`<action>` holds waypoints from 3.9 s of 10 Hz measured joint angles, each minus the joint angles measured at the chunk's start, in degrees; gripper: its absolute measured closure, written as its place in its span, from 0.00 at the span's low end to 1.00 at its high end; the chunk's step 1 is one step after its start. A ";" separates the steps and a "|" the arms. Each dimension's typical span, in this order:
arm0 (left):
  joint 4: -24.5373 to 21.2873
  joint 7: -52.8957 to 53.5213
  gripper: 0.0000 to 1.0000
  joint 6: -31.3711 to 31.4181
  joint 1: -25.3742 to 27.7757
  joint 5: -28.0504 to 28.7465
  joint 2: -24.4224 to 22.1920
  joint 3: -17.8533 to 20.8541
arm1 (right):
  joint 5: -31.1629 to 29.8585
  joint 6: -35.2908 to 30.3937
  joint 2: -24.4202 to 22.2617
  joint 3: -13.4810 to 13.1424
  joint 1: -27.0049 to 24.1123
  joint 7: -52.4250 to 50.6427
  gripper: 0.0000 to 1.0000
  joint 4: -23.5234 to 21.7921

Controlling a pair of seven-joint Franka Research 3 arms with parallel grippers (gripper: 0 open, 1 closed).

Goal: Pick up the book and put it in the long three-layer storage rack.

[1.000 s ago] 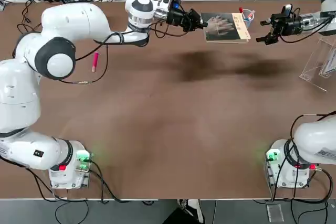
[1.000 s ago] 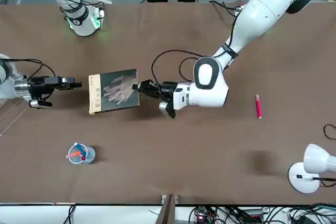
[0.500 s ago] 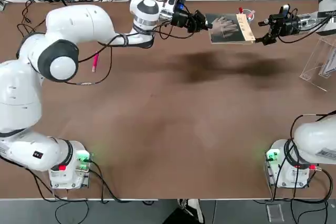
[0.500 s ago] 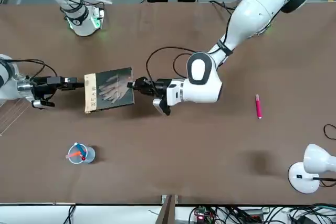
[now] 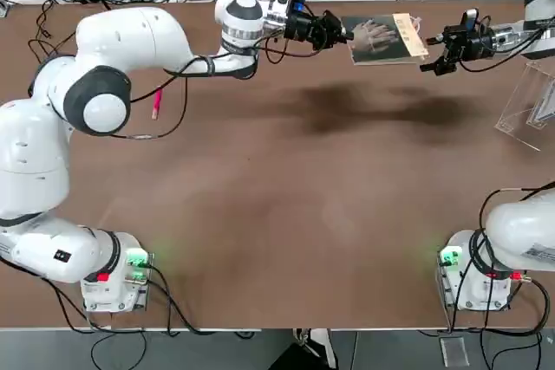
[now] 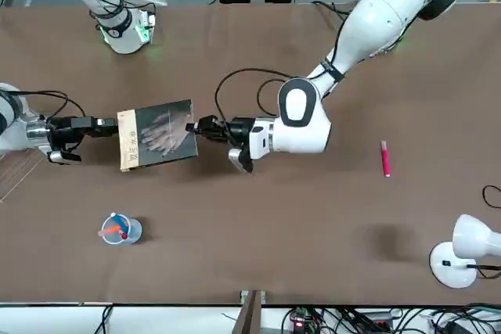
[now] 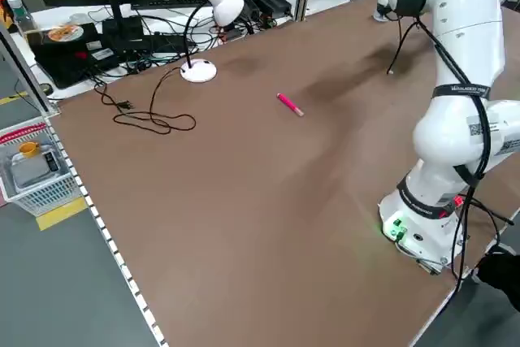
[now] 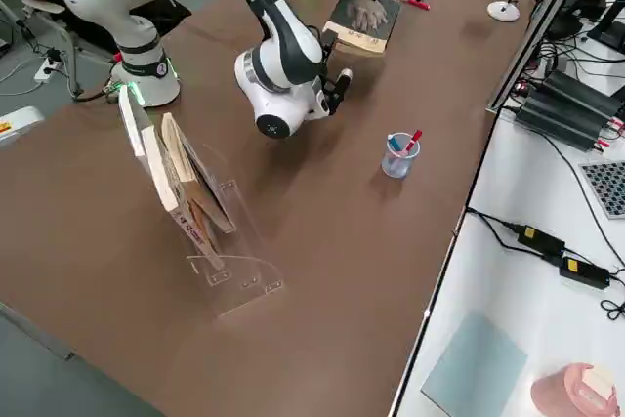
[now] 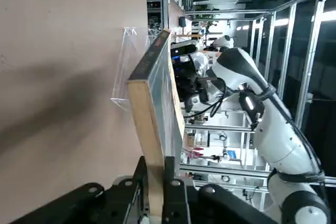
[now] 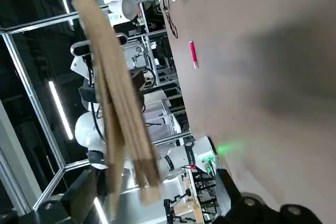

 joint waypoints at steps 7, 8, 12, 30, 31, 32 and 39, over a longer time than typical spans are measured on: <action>0.07 0.00 1.00 0.00 -0.51 -1.72 0.04 0.16 | 0.02 -1.03 0.19 0.07 -0.03 1.66 0.00 0.08; 0.09 0.00 1.00 0.00 -0.51 -1.73 0.04 0.16 | 0.03 -2.30 0.19 -0.01 -0.25 2.34 0.00 0.26; 0.14 0.00 1.00 0.00 -0.51 -1.73 0.05 0.16 | 0.03 -5.10 0.18 -0.21 -1.69 4.79 0.00 1.57; 0.33 0.00 1.00 0.00 -0.50 -1.74 0.08 0.24 | 2.76 -3.74 0.19 0.46 5.42 9.55 0.03 2.71; 0.34 0.00 1.00 0.00 -0.49 -1.74 0.08 0.25 | 2.76 -3.74 0.19 0.44 5.42 9.72 0.11 2.71; 0.35 0.00 1.00 0.00 -0.49 -1.74 0.08 0.26 | 2.76 -3.74 0.19 0.44 5.42 9.84 0.22 2.71; 0.40 0.00 0.96 0.01 -0.48 -1.74 0.15 0.28 | 3.03 -4.20 0.15 0.39 5.34 14.02 0.85 3.08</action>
